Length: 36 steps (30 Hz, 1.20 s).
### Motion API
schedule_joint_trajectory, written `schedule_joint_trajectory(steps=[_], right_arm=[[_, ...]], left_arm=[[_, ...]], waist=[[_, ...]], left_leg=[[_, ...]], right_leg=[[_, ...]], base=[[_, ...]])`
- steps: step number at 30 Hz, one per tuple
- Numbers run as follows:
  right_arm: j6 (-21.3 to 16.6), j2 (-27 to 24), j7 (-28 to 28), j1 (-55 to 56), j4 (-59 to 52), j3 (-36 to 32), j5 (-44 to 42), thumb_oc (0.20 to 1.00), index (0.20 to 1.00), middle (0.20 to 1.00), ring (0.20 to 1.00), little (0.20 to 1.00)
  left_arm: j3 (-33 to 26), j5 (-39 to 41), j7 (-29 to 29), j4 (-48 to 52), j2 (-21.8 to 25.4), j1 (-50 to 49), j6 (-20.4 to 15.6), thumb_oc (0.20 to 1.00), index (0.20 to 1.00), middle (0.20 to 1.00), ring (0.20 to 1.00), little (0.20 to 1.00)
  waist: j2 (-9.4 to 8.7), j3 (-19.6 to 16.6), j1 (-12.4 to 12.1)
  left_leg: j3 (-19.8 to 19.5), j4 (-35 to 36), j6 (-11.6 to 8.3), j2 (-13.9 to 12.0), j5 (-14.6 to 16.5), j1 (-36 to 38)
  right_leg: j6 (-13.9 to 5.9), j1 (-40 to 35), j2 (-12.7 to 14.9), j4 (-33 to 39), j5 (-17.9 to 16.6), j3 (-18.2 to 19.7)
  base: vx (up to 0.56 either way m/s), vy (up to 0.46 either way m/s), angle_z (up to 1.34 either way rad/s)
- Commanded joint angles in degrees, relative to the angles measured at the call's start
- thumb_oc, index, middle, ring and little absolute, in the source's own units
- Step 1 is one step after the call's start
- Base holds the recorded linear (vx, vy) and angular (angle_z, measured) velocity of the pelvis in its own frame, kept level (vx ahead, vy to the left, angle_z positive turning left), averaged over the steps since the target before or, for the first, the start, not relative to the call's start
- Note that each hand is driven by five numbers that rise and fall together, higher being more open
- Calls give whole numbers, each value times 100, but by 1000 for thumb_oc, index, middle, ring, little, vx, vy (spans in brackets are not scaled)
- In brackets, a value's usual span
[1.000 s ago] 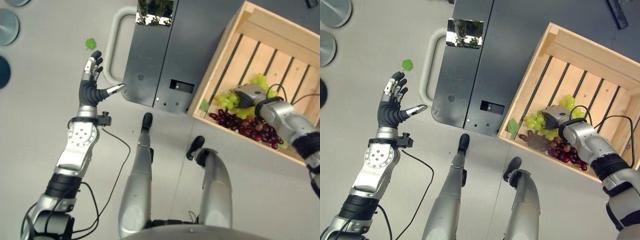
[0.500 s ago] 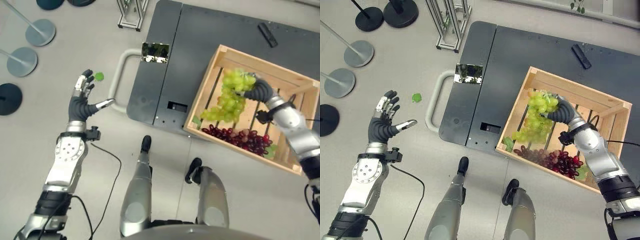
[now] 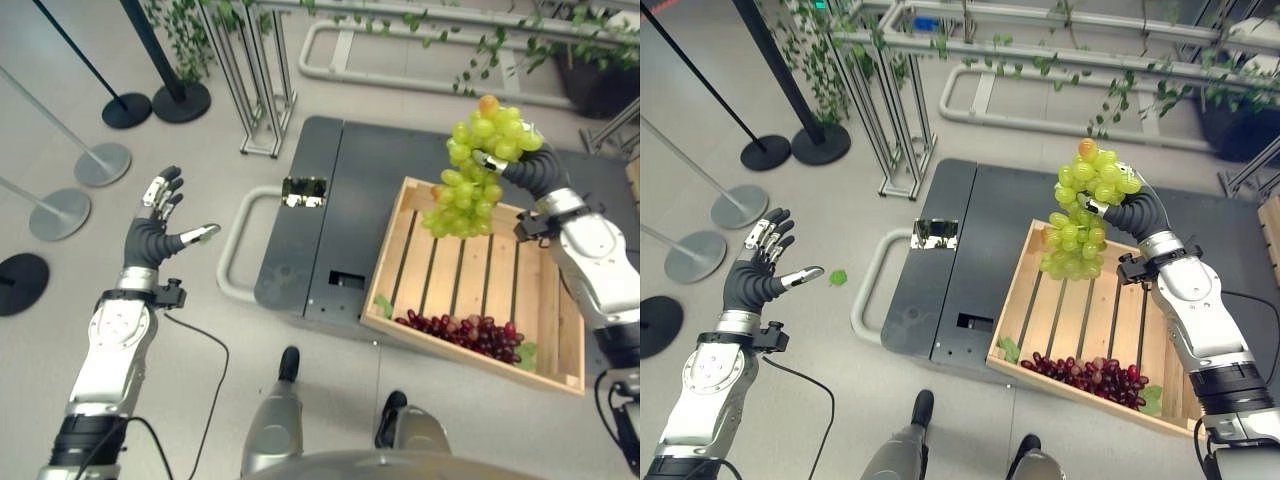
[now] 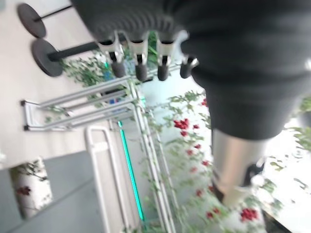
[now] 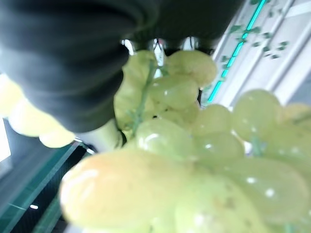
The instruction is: Pick up the fruits from the basket on one side to the basket on the other side
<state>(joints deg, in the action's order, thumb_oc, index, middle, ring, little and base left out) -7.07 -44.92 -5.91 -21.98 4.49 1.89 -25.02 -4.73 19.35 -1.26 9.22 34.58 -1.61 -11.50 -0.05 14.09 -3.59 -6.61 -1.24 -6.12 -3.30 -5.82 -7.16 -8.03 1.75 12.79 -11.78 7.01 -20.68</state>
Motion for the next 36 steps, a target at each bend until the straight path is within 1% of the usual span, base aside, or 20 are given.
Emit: schedule_joint_trajectory(steps=[1, 3, 4, 6, 9, 11, 14, 16, 18, 24, 25, 26, 31, 36], right_arm=[[-357, 2, -59, -303, -523, -2, -288, 200, 200, 200, 200, 200], [-327, 9, -88, -281, -576, 35, -274, 200, 200, 200, 200, 200], [-286, -45, -133, -236, -693, 52, -172, 200, 200, 200, 200, 200], [-275, 8, -129, -226, -738, 114, -123, 200, 200, 200, 200, 200], [-215, 71, -187, -227, -850, 236, -104, 200, 200, 200, 200, 200], [-120, 130, -289, -242, -916, 387, -67, 200, 200, 200, 200, 200], [-46, 227, -333, -392, -814, 572, -38, 200, 200, 200, 200, 200], [-9, 251, -362, -444, -831, 625, -127, 200, 200, 200, 200, 200], [16, 302, -341, -562, -817, 705, -134, 200, 200, 200, 200, 200], [48, 253, -322, -884, -801, 936, 35, 200, 200, 200, 200, 200], [60, 296, -330, -963, -812, 1014, -3, 200, 200, 200, 200, 200], [59, 297, -330, -966, -809, 1010, -4, 200, 200, 200, 200, 200], [57, 455, -339, -1212, -832, 1259, 60, 200, 200, 200, 200, 200], [33, 452, -318, -1506, -821, 1442, 165, 200, 200, 200, 200, 200]], left_arm=[[150, 361, -426, 389, 389, -60, -89, 1000, 1000, 1000, 1000, 1000], [234, 415, -508, 427, 438, -22, -39, 1000, 1000, 1000, 1000, 1000], [332, 372, -642, 554, 588, 87, 6, 1000, 1000, 1000, 1000, 1000], [525, 403, -681, 559, 666, 312, 31, 1000, 1000, 1000, 1000, 1000], [768, 762, -695, 429, 572, 594, 101, 1000, 1000, 1000, 1000, 1000], [1069, 689, -736, 367, 540, 934, 201, 1000, 1000, 1000, 1000, 1000], [1359, 563, -744, 231, 565, 1309, 228, 1000, 1000, 1000, 1000, 1000], [1422, 655, -729, 45, 508, 1445, 244, 1000, 1000, 1000, 1000, 1000], [1599, 581, -725, -129, 493, 1647, 295, 1000, 1000, 1000, 1000, 1000], [1813, 741, -764, -382, 651, 2015, 375, 1000, 1000, 1000, 1000, 1000], [1946, 811, -805, -397, 714, 2164, 424, 1000, 1000, 1000, 1000, 1000], [1953, 814, -805, -405, 716, 2176, 422, 1000, 1000, 1000, 1000, 1000], [2343, 915, -792, -613, 663, 2596, 534, 1000, 1000, 1000, 1000, 1000], [2657, 1019, -859, -605, 609, 2864, 611, 1000, 1000, 1000, 1000, 1000]], waist=[[-261, -519, 115], [-265, -580, 114], [-276, -673, 140], [-286, -761, 165], [-297, -845, 204], [-311, -958, 234], [-329, -1071, 273], [-345, -1133, 280], [-349, -1193, 303], [-327, -1242, 330], [-317, -1262, 347], [-320, -1255, 343], [-306, -1276, 383], [-302, -1285, 398]], left_leg=[[35, -239, 266, 140, 689, 238], [67, -184, 268, 125, 689, 295], [92, -145, 259, 114, 690, 382], [120, -59, 254, 93, 689, 485], [168, 18, 254, 79, 683, 584], [192, 83, 257, 62, 673, 641], [248, 201, 259, 39, 639, 724], [283, 277, 253, 30, 606, 760], [304, 317, 247, 27, 589, 781], [363, 351, 261, 36, 604, 900], [381, 359, 267, 37, 616, 933], [382, 361, 267, 37, 616, 937], [416, 309, 287, 54, 674, 975], [444, 232, 307, 72, 755, 1005]], right_leg=[[-78, -29, -130, 676, -606, -41], [-82, -74, -152, 727, -612, -18], [-84, -158, -169, 774, -606, -7], [-88, -264, -183, 847, -612, -5], [-101, -330, -209, 931, -642, 21], [-102, -365, -236, 1002, -667, 48], [-113, -411, -262, 1095, -718, 88], [-117, -432, -282, 1156, -752, 105], [-123, -433, -288, 1180, -772, 112], [-128, -500, -280, 1194, -786, 171], [-130, -522, -274, 1196, -788, 183], [-131, -526, -274, 1197, -788, 184], [-152, -577, -243, 1205, -791, 216], [-170, -605, -217, 1190, -773, 248]], base=[[84, 20, -11], [73, 8, -8], [69, 6, -13], [77, 14, -17], [26, 8, -6], [12, 20, -6], [-14, 23, -10], [-13, 8, -9], [-1, 10, -10], [22, 13, -11], [0, 0, 0], [45, 15, -3], [8, 3, 0], [19, 3, -3]])
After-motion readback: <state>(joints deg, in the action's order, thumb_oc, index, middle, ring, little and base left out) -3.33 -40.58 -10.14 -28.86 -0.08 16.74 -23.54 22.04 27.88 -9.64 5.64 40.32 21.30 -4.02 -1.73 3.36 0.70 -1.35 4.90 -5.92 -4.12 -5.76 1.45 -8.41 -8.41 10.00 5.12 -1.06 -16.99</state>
